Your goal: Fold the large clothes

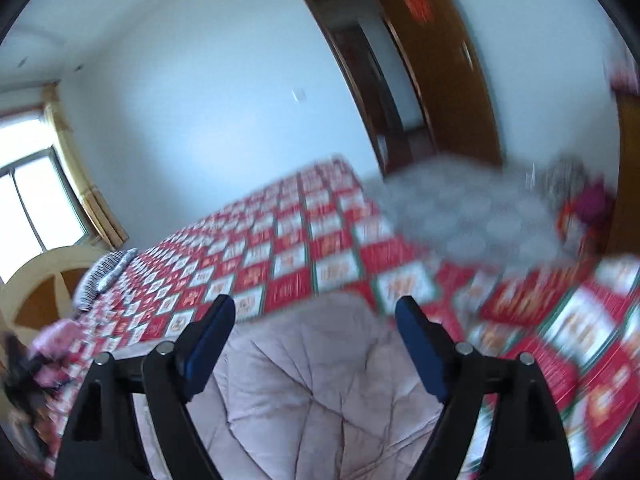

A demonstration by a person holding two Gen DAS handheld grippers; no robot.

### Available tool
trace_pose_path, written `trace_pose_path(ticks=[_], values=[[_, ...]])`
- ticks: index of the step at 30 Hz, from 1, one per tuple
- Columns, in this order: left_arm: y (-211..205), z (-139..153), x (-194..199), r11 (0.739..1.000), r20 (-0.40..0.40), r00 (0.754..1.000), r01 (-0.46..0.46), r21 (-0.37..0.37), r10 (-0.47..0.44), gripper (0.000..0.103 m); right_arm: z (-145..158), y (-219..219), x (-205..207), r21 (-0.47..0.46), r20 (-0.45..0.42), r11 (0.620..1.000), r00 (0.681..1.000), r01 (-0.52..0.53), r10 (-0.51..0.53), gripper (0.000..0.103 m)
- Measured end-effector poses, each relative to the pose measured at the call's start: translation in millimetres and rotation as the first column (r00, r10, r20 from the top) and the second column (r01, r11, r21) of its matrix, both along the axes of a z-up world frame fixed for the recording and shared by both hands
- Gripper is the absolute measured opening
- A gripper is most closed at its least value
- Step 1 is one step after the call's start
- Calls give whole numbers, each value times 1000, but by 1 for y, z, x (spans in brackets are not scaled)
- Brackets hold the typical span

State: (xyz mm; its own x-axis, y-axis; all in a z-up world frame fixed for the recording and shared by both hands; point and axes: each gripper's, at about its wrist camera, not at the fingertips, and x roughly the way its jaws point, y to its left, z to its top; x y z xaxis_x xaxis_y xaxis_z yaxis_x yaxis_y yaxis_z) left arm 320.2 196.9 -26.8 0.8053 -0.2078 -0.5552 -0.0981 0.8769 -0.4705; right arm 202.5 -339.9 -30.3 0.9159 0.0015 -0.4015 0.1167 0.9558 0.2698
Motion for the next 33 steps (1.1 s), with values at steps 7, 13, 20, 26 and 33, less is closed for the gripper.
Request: trace_pose_path(ticks=[7,13,20,26,33], values=[[-164,-16,19,913,-50,974,226,339,-222,98,-22,100,73,-158,-197,967,966,-199,167,21],[-230,-91,52,858,-172,966,251,449,-192,98,-96,121,134,-132,-366,974,922,-183,124,21],[-234,-126,50,849,-134,976,214,482,-170,100,-136,102,135,-43,-350,987,928,-155,131,21],[-243,-142,55,825,-134,980,199,529,-150,102,-139,109,141,-79,-377,986,920,-145,105,21],[-249,-148,60,797,-160,979,198,571,-128,102,-89,72,116,-232,-308,973,950,-16,-58,25]])
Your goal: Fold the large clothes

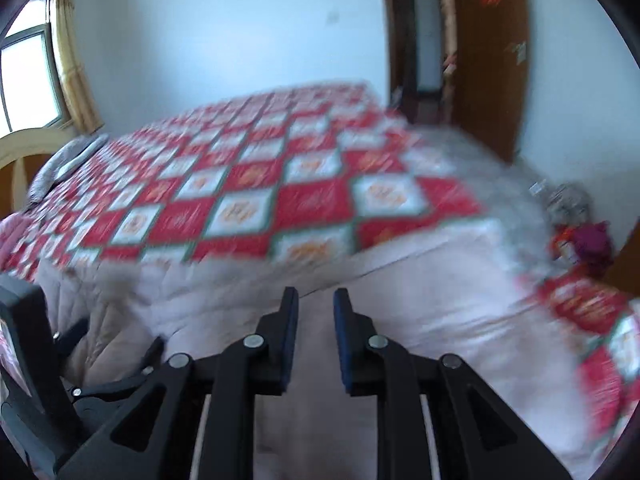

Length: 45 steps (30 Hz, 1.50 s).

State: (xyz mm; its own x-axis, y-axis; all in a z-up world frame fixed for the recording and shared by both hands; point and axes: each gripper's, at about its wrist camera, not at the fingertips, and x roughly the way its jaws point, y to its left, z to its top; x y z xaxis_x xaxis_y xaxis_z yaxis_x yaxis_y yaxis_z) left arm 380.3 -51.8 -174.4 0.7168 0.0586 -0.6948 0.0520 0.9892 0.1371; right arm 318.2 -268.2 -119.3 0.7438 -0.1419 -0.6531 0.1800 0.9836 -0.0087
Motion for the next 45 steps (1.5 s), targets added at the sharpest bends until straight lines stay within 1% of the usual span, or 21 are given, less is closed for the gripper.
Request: trace_pose_path(ticks=[2,3,5,7,12,18,20,22,24,25,28,29,30,31,36,38,40,41,42,43,45], values=[[-1,0,0,1000,0,1000,-2,5,2,102,-11,-19,2,-99,-64,990,992,104,-110,27],[-1,0,0,1000,0,1000,-1,8,1,102,-21,-30,5,-111,-108,984,982,140,-152,27],[-3,0,-1,1000,5,1000,7,8,-7,102,-46,-53,9,-29,-179,983,966,184,-186,27],[-3,1,-2,1000,9,1000,9,5,-9,102,-55,-64,10,33,-167,978,966,207,-199,26],[-3,2,-2,1000,10,1000,10,-1,-10,102,-68,-66,12,53,-123,968,963,246,-239,25],[-4,2,-5,1000,10,1000,3,27,-4,102,-61,-75,8,114,-150,970,969,217,-199,26],[-4,2,-5,1000,9,1000,2,31,-2,102,-49,-76,1,140,-175,971,970,196,-170,25],[-4,1,-4,999,7,1000,2,32,-2,102,-26,-81,-21,180,-140,964,976,193,-169,25],[-3,1,-4,1000,7,1000,3,31,-3,102,-13,-80,-34,116,-131,973,974,198,-182,26],[-3,1,-4,1000,7,1000,3,30,-3,102,-10,-80,-42,46,-139,978,971,202,-194,26],[-4,1,-4,999,8,1000,3,33,-3,102,-27,-84,-46,-37,-185,981,963,191,-194,31],[-4,1,-4,999,9,1000,3,37,-3,102,-38,-89,-46,-31,-201,979,958,204,-206,36],[-5,1,-4,999,9,1000,2,39,-3,102,-44,-93,-46,-18,-191,977,959,211,-210,43],[-5,1,-4,999,9,1000,2,40,-2,102,-48,-98,-47,8,-177,977,962,213,-209,45],[-6,1,-4,999,2,1000,2,46,-2,102,-54,-127,-55,210,-163,952,968,223,-191,48],[-4,4,-7,999,-14,1000,15,33,-14,102,-51,-127,-59,236,-150,946,970,222,-190,48],[3,11,-16,998,-38,998,55,-13,-56,102,-38,-118,-69,200,-129,951,969,234,-212,45],[7,16,-22,996,-43,995,85,-29,-87,102,-29,-110,-75,175,-96,958,972,229,-215,30],[12,25,-33,993,-33,993,114,-33,-115,102,-17,-97,-84,147,-52,966,977,211,-205,20],[15,30,-41,993,-19,993,117,-25,-118,102,-10,-86,-90,132,-24,973,982,189,-188,20],[25,42,-61,996,23,995,94,2,-94,102,7,-48,-103,133,39,987,995,91,-97,19]])
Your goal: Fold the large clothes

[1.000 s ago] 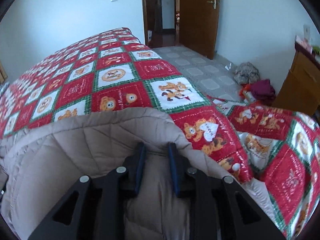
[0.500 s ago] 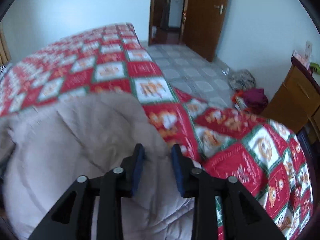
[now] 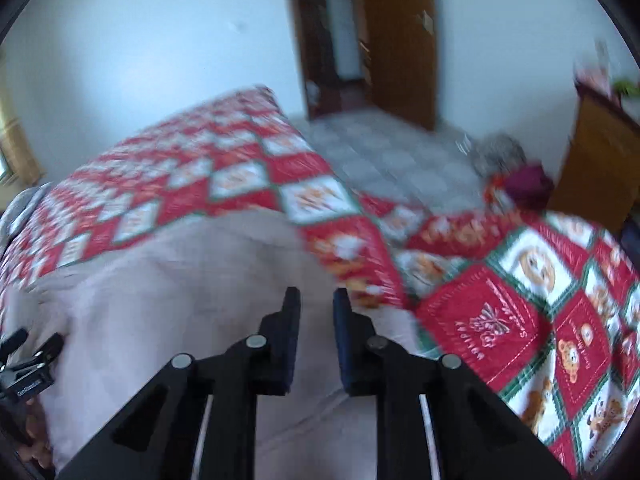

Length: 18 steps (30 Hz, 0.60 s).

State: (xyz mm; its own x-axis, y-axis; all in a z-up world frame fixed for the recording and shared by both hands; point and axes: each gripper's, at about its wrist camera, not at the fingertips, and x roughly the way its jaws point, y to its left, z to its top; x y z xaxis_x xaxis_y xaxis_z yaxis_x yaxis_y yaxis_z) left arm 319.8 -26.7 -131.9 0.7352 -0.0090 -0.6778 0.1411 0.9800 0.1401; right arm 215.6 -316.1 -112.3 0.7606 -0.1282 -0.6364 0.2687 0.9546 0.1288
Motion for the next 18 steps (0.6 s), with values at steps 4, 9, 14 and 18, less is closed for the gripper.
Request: trace_pose_path(ticks=[4,9,14,18], values=[[28,14,-35,998,42,998,-44,-46,46,102,11,77,-4,25,30,985,985,-170,169,19],[54,7,-54,994,84,991,-106,-19,108,102,-22,140,10,33,-26,968,968,-248,249,19],[72,-19,-44,989,47,988,-146,1,146,102,-57,155,16,-69,-67,968,969,-241,236,20],[74,-32,-43,988,67,986,-152,-40,154,102,-65,163,11,-183,-74,953,970,-240,230,20]])
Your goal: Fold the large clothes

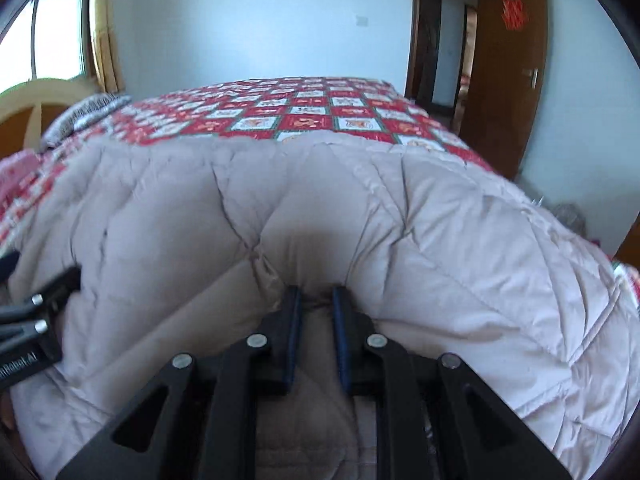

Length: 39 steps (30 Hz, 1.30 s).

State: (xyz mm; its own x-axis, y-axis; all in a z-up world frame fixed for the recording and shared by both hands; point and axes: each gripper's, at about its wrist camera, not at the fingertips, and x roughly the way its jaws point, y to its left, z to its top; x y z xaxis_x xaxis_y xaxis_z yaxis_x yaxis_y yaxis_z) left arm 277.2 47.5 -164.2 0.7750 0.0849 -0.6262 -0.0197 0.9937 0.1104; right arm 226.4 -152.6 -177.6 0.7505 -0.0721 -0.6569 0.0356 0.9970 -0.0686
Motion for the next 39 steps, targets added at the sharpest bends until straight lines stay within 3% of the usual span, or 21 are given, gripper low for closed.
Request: trace_pose_path(ticks=[4,18,24,27,33,39], values=[[-6,-5,-1,999,22,1000,-9,33,9,102,-4,-8,0,24,3,1000,1000,2,-2,19],[2,1,-14,1000,-22,1000,2,2,-2,102,-5,-2,-1,-9,15,1000,1000,10,-10,19],[33,24,-41,989,-73,997,-43,-141,33,102,-3,-2,-2,-6,18,1000,1000,10,-10,19],[51,31,-54,984,-76,991,-120,-133,111,102,-3,-4,-1,-1,20,1000,1000,8,-8,19],[87,20,-63,973,-100,977,-202,-114,191,102,-2,-3,-1,5,25,1000,1000,7,-8,19],[95,-3,-54,974,-162,972,-190,-124,169,102,-2,-4,-2,3,28,1000,1000,7,-7,19]])
